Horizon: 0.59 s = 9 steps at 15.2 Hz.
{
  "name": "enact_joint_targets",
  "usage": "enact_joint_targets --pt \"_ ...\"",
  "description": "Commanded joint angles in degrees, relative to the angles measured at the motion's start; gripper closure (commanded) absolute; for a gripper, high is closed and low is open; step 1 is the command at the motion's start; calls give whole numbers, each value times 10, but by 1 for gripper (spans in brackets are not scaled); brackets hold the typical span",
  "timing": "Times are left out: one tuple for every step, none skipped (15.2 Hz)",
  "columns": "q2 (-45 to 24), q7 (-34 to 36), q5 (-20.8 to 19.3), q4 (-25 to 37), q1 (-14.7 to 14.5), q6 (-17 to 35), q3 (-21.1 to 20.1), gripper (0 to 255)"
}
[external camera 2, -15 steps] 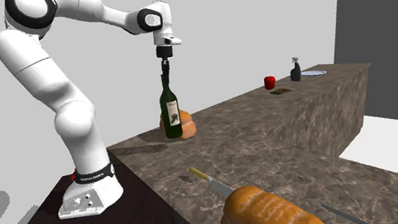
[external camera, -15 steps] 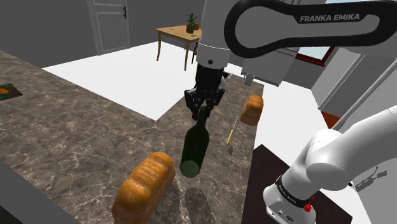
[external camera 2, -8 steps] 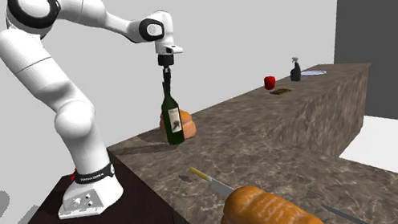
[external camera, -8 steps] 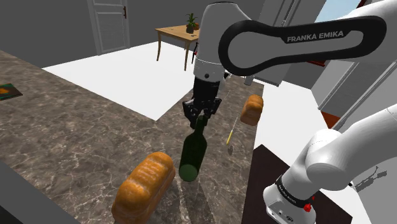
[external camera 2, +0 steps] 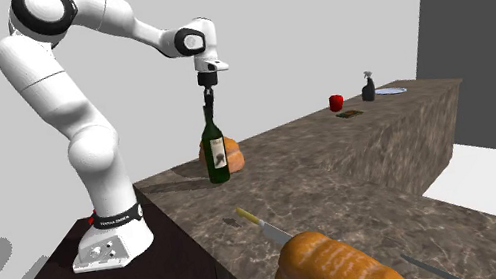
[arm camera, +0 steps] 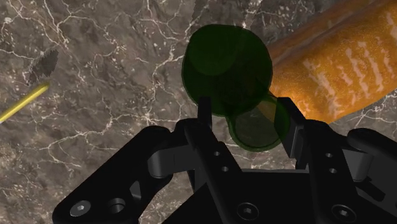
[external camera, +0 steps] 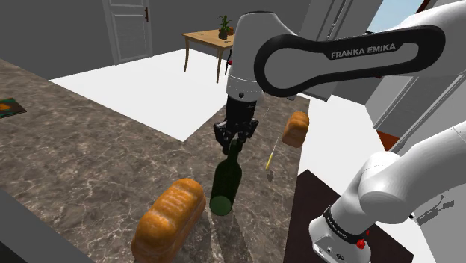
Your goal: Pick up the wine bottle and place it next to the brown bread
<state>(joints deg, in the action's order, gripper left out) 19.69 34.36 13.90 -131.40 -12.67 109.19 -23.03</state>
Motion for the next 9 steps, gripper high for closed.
enact_joint_targets --pt "0 0 0 0 0 0 0 255" --pt "0 0 0 0 0 0 0 0" --pt "0 0 0 0 0 0 0 0" --pt "0 0 0 0 0 0 0 0" --pt "0 0 0 0 0 0 0 0" --pt "0 0 0 0 0 0 0 0" --pt "0 0 0 0 0 0 0 0" --pt "3 0 -2 17 1 -20 3 0" --pt "5 1 -4 34 3 -39 6 0"
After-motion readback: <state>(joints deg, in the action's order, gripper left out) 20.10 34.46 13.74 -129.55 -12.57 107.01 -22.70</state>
